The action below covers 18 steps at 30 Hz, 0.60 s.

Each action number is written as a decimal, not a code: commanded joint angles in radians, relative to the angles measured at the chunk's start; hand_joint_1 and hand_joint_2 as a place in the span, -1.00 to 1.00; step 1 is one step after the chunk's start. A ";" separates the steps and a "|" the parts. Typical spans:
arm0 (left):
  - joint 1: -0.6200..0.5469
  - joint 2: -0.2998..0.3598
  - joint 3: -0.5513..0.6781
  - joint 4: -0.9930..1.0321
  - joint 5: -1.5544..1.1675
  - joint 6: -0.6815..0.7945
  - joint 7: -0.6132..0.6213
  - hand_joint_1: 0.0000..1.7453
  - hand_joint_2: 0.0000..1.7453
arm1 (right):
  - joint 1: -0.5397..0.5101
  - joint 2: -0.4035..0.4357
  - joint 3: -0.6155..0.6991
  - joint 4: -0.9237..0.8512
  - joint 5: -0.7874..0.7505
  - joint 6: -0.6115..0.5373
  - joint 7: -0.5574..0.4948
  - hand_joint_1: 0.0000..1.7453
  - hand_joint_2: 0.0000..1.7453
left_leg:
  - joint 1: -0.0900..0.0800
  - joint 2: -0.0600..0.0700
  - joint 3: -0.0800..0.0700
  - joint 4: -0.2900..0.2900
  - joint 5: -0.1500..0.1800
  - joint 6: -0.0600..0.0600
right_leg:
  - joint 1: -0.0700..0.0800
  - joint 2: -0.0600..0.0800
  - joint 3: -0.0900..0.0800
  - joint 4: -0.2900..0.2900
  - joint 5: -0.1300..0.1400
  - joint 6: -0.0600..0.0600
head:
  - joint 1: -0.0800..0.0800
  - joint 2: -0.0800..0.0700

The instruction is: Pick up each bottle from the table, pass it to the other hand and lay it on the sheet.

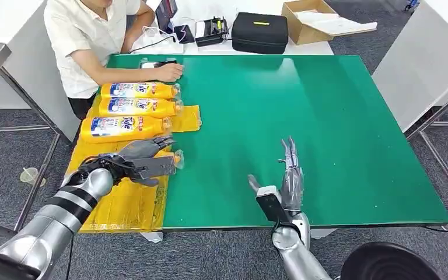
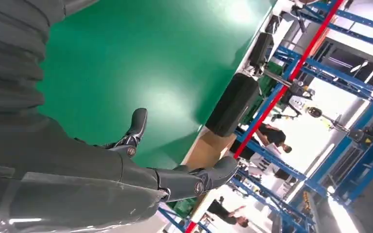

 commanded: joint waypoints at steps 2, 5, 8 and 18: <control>0.116 0.145 -0.104 -0.412 0.118 0.080 0.019 -1.00 1.00 | 0.017 -0.011 -0.024 0.001 0.010 -0.083 0.001 -1.00 1.00 | 0.001 0.004 0.005 0.001 -0.004 0.000 | 0.001 0.002 0.005 0.000 -0.003 -0.004 | 0.000 0.000; 0.201 0.133 -0.079 -0.448 0.128 0.166 0.015 -1.00 1.00 | 0.028 -0.016 -0.005 -0.011 -0.017 -0.083 0.001 -1.00 1.00 | 0.000 0.003 0.004 -0.001 -0.002 0.000 | 0.000 0.002 0.003 -0.001 -0.001 -0.002 | 0.000 0.000; 0.212 0.131 -0.074 -0.452 0.133 0.173 0.009 -1.00 1.00 | 0.029 -0.020 0.004 -0.019 -0.036 -0.083 0.001 -1.00 1.00 | 0.000 0.002 0.003 -0.001 -0.002 0.000 | 0.000 0.001 0.003 -0.001 -0.001 -0.002 | 0.000 0.000; 0.413 0.015 0.098 -0.521 0.391 0.197 -0.078 -1.00 1.00 | 0.134 0.060 -0.154 -0.324 -0.414 0.302 0.001 -1.00 1.00 | 0.000 0.003 0.004 0.000 -0.003 0.000 | 0.001 0.001 0.003 0.000 -0.002 -0.004 | 0.000 0.000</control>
